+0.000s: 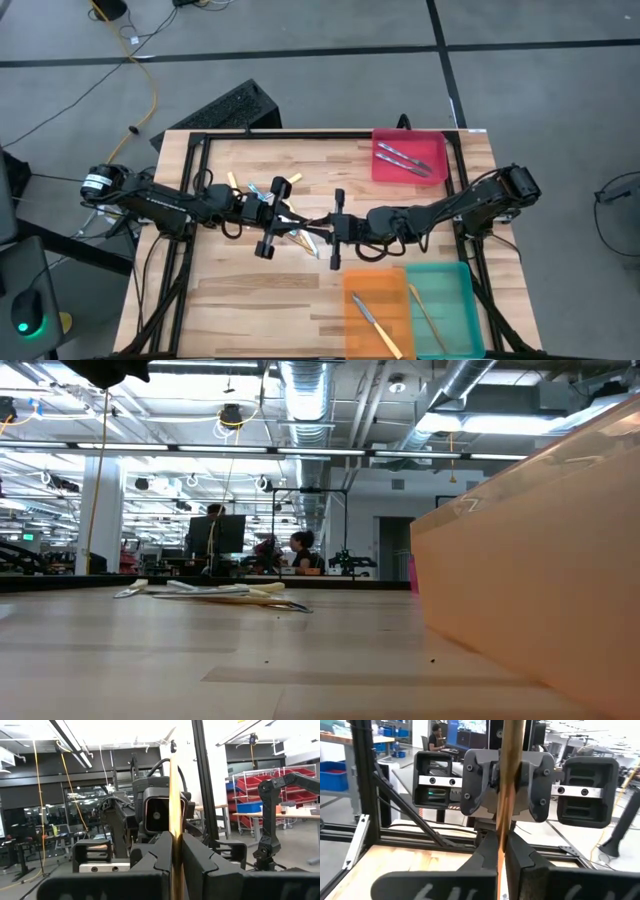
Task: Sort silverware by color (type)
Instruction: Put the gold knife into the blue bin
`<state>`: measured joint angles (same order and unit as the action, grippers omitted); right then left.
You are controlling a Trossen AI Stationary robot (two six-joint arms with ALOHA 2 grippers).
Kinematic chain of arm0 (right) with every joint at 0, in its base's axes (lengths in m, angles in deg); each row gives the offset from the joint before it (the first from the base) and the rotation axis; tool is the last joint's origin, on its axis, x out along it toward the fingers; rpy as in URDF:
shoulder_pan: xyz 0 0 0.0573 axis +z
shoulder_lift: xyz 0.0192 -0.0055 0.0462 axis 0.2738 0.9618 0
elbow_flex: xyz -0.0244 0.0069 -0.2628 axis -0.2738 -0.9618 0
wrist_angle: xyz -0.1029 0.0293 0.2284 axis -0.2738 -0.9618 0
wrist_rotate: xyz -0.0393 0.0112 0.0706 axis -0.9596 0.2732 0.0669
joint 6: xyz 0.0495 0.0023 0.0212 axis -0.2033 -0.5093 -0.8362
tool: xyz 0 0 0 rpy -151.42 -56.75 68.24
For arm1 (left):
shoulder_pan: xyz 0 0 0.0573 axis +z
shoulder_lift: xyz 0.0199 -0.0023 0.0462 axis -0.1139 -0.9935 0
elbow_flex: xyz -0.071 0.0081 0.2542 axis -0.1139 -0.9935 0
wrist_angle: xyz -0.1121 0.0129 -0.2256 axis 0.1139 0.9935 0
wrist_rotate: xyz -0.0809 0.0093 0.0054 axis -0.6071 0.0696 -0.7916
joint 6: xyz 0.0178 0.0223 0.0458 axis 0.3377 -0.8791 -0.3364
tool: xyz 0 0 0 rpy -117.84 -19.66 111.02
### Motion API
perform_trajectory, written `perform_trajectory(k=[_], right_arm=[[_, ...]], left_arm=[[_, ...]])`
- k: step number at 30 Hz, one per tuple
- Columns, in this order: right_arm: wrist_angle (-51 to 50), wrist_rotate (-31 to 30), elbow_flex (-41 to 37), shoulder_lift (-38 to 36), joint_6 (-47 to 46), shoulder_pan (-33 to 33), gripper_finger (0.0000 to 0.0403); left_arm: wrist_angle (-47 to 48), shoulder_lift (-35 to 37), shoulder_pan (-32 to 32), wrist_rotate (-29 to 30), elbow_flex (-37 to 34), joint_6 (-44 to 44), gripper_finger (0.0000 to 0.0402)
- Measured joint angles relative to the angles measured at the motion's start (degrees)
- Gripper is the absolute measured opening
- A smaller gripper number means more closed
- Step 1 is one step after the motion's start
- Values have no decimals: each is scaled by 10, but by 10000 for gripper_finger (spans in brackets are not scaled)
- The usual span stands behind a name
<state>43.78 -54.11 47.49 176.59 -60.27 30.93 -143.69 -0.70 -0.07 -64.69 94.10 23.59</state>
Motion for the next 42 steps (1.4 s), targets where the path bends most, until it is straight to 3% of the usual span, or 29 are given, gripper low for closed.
perform_trajectory(k=[7,16,20,27,34,38,42], right_arm=[[-5,-12,0,0,-17,2,17],[-12,-51,0,-3,-17,17,17],[-26,-63,1,-18,-12,31,17],[-136,-151,0,-71,-50,59,17],[-296,-233,1,-137,-210,90,17],[-420,-234,1,-170,-363,102,17],[-556,-193,1,-198,-529,112,17]], left_arm=[[4,0,0,8,0,30,24],[50,1,-4,41,0,49,105],[98,23,-5,45,0,49,149],[230,105,-4,105,0,47,188],[373,189,-4,160,0,64,189],[435,226,-4,193,0,89,190],[481,250,-4,219,0,114,190]])
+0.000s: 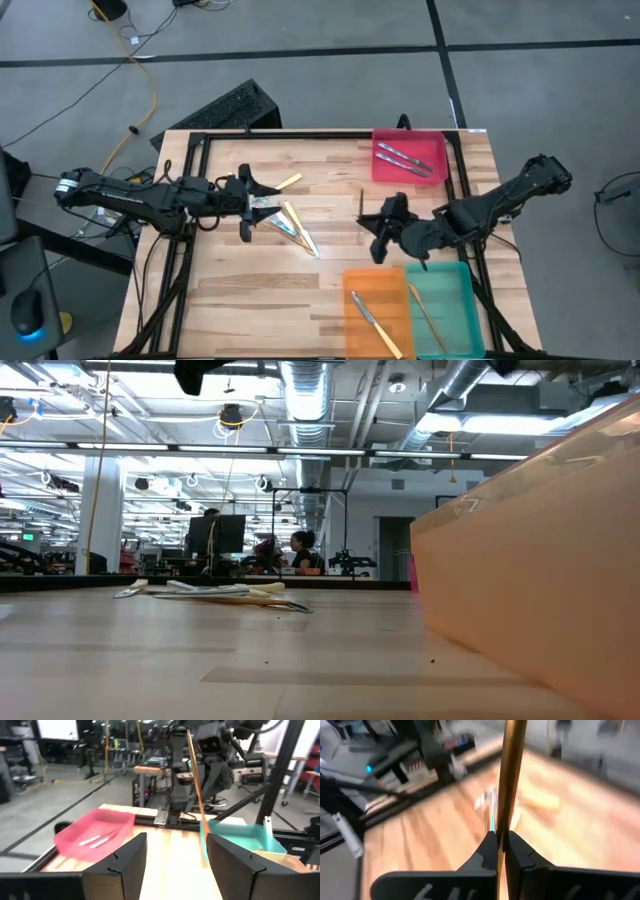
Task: Sort silverware by color (type)
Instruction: Put the gold knife into the blue bin
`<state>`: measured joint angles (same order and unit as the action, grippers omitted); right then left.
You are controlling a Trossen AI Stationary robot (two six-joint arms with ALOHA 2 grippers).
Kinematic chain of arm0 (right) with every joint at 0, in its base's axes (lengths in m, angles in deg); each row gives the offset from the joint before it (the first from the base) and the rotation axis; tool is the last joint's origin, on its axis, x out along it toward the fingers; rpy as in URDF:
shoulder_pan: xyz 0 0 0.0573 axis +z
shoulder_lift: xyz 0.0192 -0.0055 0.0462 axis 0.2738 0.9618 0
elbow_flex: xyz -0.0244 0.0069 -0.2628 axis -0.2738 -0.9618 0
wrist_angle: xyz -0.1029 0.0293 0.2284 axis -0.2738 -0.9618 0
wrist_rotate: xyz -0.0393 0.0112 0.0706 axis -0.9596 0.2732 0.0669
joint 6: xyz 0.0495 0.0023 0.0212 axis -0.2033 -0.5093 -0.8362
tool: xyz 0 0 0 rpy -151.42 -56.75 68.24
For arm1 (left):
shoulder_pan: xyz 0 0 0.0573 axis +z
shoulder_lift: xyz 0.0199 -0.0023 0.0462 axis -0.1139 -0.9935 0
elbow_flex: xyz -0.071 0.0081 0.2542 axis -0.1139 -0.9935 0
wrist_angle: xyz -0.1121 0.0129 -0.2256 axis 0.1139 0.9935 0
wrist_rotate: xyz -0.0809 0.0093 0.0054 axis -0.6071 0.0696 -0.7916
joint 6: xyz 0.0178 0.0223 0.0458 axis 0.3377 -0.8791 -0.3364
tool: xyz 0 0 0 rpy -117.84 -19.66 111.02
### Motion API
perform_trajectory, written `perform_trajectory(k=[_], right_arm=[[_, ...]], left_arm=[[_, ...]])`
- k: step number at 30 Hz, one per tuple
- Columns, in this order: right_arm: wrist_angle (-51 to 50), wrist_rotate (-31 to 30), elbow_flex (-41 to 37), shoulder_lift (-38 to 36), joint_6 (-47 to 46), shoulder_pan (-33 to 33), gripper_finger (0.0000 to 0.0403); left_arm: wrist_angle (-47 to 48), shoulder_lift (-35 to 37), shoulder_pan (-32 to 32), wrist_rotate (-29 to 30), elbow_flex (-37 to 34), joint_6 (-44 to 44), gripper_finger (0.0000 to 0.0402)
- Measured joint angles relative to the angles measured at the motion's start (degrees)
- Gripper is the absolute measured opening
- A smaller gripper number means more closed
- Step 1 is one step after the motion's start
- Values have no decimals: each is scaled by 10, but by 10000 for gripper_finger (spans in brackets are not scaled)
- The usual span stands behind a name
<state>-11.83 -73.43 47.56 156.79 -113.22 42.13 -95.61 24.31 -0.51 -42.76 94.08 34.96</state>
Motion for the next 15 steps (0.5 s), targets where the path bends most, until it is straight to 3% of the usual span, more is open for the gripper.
perform_trajectory(k=[5,15], right_arm=[[-119,91,0,-21,-148,22,17],[-192,202,0,-31,-332,92,17]], left_arm=[[38,11,0,20,0,23,190],[98,11,0,49,0,54,190]])
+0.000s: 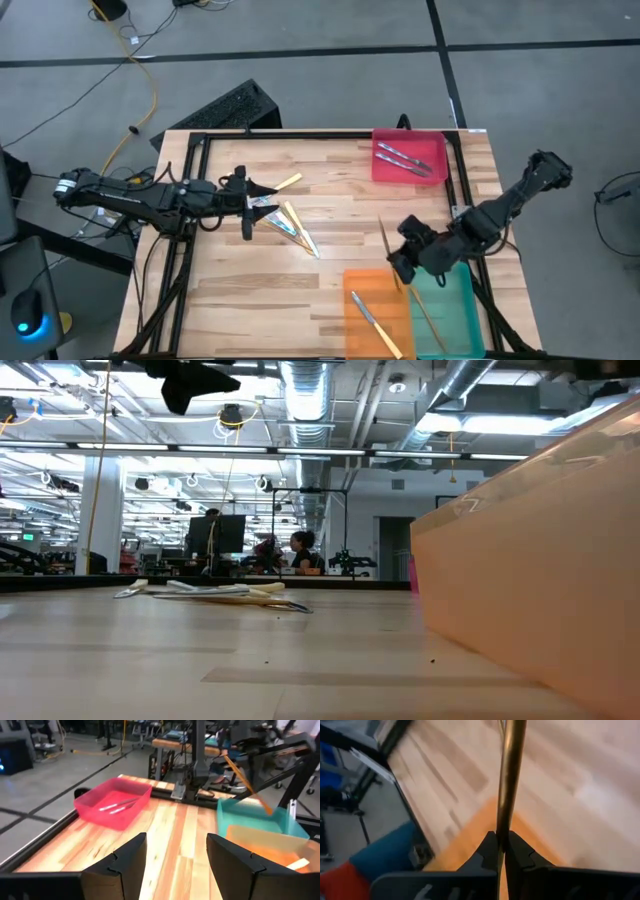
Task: Sort silverware by color (type)
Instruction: Put the gold knife into the blue bin
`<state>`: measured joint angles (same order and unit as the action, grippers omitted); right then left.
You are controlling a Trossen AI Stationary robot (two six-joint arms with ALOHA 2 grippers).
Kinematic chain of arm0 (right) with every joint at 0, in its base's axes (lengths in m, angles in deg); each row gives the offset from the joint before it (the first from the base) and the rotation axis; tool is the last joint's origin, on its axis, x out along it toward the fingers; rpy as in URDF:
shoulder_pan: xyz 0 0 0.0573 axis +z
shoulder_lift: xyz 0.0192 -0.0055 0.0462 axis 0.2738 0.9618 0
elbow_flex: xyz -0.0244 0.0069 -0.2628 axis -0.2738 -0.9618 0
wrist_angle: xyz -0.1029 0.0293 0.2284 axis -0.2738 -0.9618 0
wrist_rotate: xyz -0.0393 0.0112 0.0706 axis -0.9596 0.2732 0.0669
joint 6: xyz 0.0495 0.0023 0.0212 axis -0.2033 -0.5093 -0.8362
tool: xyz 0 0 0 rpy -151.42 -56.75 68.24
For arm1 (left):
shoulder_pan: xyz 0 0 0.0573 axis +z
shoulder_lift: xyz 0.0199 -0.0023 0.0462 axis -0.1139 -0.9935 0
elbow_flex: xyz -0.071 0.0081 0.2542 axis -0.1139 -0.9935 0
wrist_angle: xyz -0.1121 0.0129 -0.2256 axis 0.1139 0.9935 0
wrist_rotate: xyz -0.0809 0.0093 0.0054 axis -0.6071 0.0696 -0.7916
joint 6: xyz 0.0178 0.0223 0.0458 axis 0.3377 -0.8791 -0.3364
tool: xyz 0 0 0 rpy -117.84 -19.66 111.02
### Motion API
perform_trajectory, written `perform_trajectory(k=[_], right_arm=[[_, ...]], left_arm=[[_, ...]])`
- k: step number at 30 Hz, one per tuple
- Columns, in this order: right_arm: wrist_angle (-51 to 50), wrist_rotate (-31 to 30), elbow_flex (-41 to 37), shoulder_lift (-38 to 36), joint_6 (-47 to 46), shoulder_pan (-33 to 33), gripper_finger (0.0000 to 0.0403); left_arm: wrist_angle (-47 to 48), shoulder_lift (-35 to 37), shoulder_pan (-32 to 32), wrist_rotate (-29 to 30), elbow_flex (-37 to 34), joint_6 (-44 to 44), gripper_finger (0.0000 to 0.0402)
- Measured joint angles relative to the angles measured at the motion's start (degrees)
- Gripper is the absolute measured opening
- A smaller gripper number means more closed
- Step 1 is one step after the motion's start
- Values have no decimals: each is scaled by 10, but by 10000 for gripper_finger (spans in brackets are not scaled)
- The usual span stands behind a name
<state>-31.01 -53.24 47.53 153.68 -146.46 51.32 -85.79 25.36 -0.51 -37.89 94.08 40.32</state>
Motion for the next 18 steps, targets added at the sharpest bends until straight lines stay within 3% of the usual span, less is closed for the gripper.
perform_trajectory(k=[10,18], right_arm=[[-94,5,0,6,-264,131,17],[-138,25,0,57,-432,212,17]], left_arm=[[29,0,0,0,0,9,190],[29,0,0,0,0,9,190]])
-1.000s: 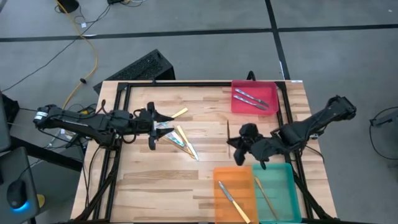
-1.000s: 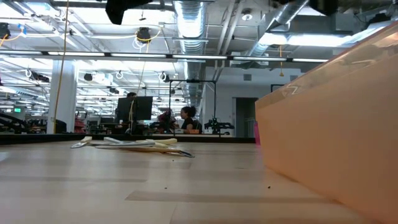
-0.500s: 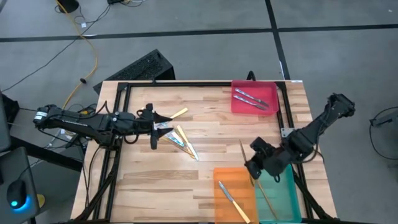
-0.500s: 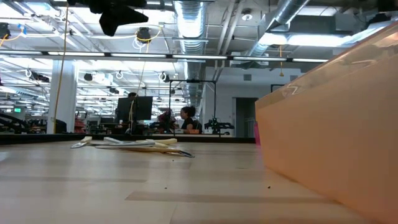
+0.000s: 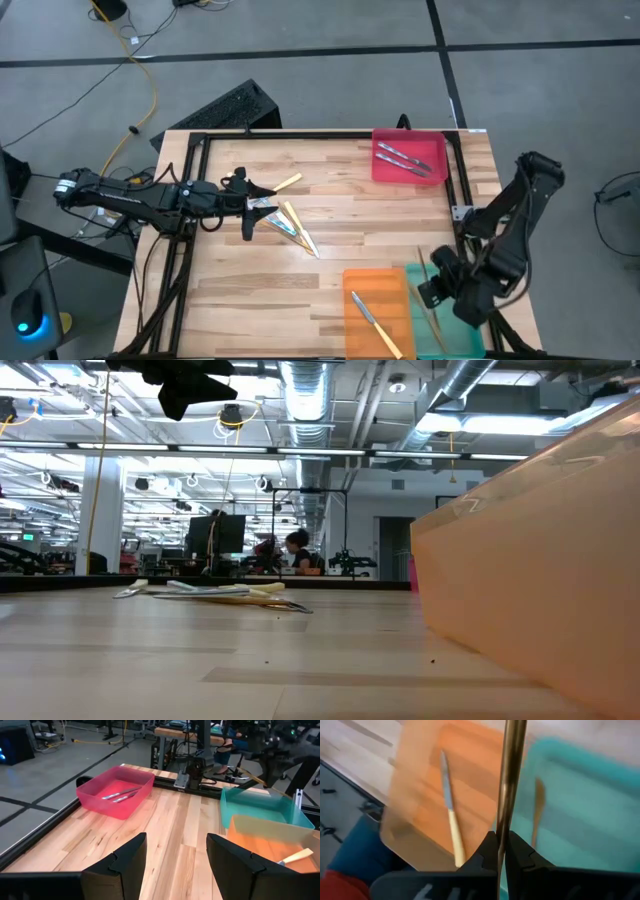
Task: Sort silverware by color (type)
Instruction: Put the gold knife into the blue bin
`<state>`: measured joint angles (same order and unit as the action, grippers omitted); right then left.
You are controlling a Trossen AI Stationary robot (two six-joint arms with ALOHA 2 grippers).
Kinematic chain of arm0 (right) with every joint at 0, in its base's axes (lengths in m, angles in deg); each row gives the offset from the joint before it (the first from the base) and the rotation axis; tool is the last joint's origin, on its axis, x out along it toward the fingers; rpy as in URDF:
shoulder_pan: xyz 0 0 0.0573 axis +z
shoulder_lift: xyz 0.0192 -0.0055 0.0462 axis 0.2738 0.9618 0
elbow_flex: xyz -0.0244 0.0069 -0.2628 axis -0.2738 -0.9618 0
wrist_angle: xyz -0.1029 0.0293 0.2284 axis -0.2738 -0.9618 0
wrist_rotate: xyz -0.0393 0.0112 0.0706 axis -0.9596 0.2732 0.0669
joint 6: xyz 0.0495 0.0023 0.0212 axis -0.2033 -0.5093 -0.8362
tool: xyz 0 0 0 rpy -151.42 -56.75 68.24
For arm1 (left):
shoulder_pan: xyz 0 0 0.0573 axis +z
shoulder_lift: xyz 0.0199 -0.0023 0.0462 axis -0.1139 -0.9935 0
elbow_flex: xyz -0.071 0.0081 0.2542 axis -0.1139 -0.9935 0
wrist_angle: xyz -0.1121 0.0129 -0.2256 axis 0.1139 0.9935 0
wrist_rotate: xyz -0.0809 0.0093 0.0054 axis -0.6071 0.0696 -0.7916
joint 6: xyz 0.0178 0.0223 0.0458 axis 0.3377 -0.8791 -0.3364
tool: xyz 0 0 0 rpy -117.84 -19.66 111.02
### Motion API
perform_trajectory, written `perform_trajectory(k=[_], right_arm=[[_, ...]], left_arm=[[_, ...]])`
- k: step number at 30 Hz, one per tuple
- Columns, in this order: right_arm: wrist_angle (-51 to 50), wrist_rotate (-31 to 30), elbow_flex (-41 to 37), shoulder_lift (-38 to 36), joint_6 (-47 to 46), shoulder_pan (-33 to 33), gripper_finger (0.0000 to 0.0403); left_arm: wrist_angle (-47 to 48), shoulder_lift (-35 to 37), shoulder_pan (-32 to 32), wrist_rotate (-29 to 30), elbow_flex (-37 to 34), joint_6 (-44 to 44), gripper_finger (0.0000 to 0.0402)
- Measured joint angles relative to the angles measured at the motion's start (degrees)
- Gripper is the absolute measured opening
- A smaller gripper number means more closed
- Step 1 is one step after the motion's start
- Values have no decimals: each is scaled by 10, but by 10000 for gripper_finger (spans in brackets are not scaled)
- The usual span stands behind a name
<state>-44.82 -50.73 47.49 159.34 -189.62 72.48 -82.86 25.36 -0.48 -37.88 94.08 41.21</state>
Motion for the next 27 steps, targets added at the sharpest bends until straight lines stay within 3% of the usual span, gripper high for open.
perform_trajectory(k=[7,17,27], right_arm=[[-20,77,0,55,-36,23,17],[-23,186,0,131,36,22,17],[-4,193,0,176,47,21,17]], left_arm=[[0,0,0,1,0,0,190],[0,0,0,28,0,0,190],[-1,0,0,31,0,0,190]])
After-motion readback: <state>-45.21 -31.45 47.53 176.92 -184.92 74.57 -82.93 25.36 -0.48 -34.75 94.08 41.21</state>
